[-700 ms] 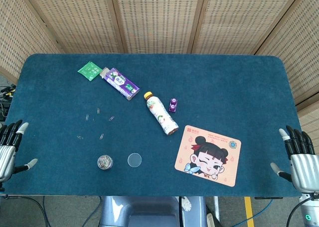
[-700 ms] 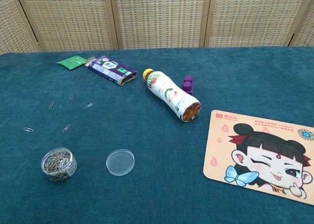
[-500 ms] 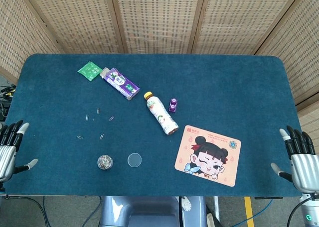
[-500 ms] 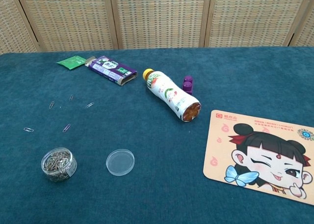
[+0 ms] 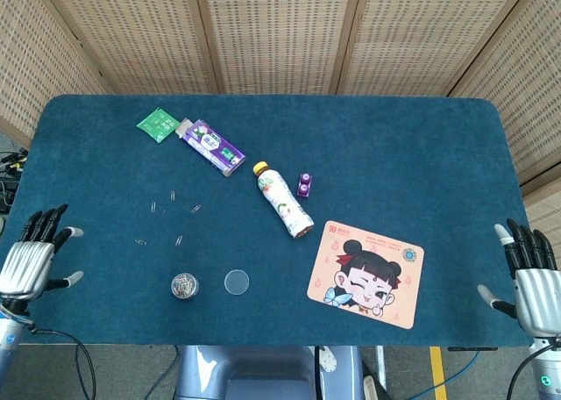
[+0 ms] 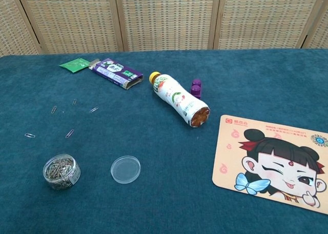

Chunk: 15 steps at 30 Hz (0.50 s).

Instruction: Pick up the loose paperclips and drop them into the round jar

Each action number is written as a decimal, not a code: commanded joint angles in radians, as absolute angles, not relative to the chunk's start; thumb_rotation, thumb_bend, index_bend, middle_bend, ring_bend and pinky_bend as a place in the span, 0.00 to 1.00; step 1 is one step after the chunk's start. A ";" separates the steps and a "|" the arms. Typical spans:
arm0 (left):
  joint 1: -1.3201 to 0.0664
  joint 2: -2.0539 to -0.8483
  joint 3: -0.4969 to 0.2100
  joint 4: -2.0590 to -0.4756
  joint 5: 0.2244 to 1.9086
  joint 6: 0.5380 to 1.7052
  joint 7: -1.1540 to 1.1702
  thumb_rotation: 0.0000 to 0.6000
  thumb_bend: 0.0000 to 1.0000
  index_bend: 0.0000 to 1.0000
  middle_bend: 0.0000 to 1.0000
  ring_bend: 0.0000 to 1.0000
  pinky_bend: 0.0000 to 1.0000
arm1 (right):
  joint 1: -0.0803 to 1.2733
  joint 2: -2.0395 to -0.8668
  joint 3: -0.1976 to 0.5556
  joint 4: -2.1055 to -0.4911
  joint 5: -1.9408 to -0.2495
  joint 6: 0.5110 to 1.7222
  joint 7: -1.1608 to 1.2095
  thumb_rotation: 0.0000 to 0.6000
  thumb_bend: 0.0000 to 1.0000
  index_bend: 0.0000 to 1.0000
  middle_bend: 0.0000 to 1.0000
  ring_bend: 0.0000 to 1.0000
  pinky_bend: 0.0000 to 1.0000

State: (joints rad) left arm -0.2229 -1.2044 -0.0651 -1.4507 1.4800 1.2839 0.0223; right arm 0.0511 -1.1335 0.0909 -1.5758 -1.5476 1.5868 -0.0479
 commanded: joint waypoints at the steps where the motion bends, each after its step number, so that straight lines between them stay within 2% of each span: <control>1: -0.314 -1.259 -0.070 -1.342 1.484 1.164 0.041 1.00 0.15 0.44 0.00 0.00 0.00 | 0.053 -1.132 0.095 -1.572 -1.535 1.577 -0.043 1.00 0.00 0.00 0.00 0.00 0.00; 7: -0.395 -1.364 -0.056 -1.154 1.520 1.075 -0.012 1.00 0.19 0.48 0.00 0.00 0.00 | 0.057 -1.134 0.098 -1.569 -1.523 1.566 -0.047 1.00 0.00 0.00 0.00 0.00 0.00; 15: -0.452 -1.431 -0.054 -1.038 1.502 0.986 -0.070 1.00 0.25 0.50 0.00 0.00 0.00 | 0.065 -1.140 0.100 -1.562 -1.508 1.545 -0.056 1.00 0.00 0.00 0.00 0.00 0.00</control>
